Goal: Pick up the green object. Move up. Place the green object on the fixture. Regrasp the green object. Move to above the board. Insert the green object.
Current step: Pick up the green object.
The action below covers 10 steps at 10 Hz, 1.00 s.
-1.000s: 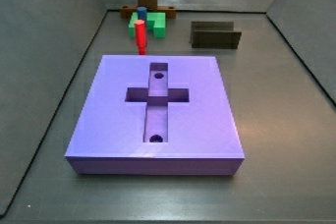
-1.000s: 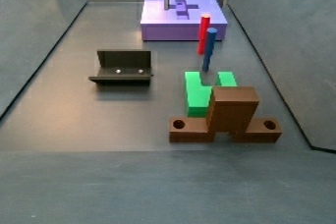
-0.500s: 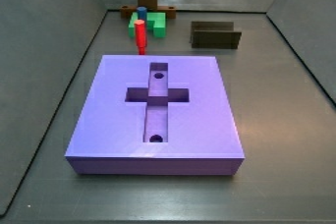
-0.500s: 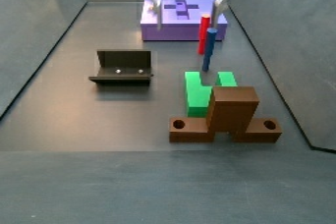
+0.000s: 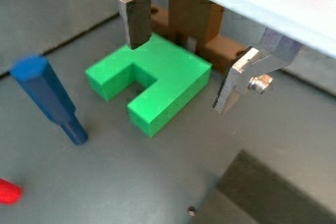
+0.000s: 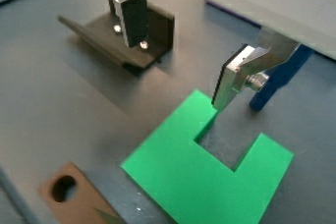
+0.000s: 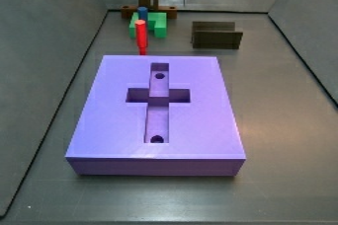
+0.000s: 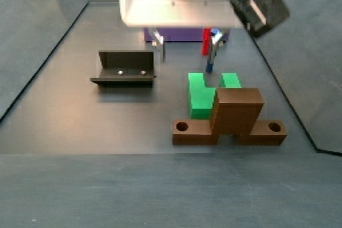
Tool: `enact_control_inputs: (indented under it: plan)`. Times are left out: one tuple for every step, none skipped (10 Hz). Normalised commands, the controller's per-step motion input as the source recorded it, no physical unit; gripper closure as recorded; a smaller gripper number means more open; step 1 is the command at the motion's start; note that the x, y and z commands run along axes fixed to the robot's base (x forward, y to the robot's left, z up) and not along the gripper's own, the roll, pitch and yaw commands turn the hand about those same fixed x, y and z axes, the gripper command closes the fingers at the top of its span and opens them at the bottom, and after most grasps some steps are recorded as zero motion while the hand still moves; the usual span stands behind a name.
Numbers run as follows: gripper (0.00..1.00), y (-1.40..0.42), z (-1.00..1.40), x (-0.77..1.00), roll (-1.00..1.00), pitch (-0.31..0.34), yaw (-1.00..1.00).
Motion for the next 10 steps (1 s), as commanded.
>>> enact_control_inputs:
  plan:
    - [0.00,-0.08,-0.47,0.00,-0.10,-0.043,0.07]
    - [0.00,-0.09,-0.36,0.00,-0.02,0.000,0.06]
    - [0.00,-0.12,-0.25,0.00,0.01,0.000,0.02]
    - [0.00,-0.14,-0.19,-0.05,0.12,0.000,0.01]
    - [0.00,-0.13,-0.13,-0.21,0.16,0.000,0.00]
    - [0.00,-0.11,-0.13,-0.23,0.15,-0.003,0.02]
    - [0.00,-0.04,-0.14,-0.08,0.13,0.000,0.02]
    - [0.00,0.00,-0.19,0.00,0.18,0.000,0.02]
    - [0.00,0.00,-0.21,0.03,0.20,0.000,0.01]
    - [0.00,0.00,-0.24,0.03,0.19,0.000,0.00]
